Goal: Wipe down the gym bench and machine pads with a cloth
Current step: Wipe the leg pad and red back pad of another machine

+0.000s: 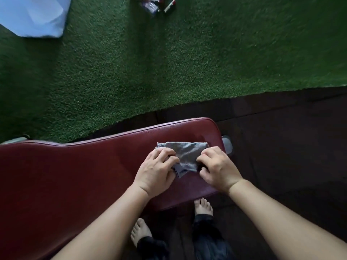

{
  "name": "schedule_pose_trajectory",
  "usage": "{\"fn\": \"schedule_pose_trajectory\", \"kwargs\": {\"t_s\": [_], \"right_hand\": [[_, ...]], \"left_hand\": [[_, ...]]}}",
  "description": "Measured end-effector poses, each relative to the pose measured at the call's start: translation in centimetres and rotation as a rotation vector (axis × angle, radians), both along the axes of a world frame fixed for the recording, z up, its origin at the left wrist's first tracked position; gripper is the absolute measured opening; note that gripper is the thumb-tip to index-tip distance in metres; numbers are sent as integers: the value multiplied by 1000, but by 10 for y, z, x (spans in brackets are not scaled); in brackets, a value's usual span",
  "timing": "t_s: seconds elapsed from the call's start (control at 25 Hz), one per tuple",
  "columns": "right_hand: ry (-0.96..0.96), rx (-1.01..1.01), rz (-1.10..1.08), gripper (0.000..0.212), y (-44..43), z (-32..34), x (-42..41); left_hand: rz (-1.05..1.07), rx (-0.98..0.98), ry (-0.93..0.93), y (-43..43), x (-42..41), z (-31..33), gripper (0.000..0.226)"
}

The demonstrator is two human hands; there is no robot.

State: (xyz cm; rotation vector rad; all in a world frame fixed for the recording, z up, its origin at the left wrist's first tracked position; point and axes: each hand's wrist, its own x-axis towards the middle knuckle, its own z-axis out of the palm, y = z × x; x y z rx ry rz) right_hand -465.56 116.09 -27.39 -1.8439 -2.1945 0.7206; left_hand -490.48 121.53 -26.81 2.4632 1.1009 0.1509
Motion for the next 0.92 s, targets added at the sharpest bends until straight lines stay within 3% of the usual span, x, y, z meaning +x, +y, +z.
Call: {"fn": "schedule_pose_trajectory", "kwargs": {"t_s": [0.12,0.32,0.44,0.6,0.8,0.84,0.92], "right_hand": [[77,64,-283,43,-4,14,-23],[162,-251,-740,75,26,12,-96],[176,-310,-935,84,43,-2,-122],[-19,-188,-658,90,36,-26,-127],[-323,45,176,87,32,-30,-36],[-350,47,192,90,33,-22,-25],[-268,21,-41,93,30,-7,-28]], "left_hand": [[31,-25,-27,10,-10,12,46],[186,37,49,38,-43,12,50],[240,55,55,45,-60,10,48],[264,57,50,43,-74,7,49],[216,38,137,39,-74,1,61],[206,36,164,39,-72,0,64],[216,29,196,40,-69,-1,66]]}}
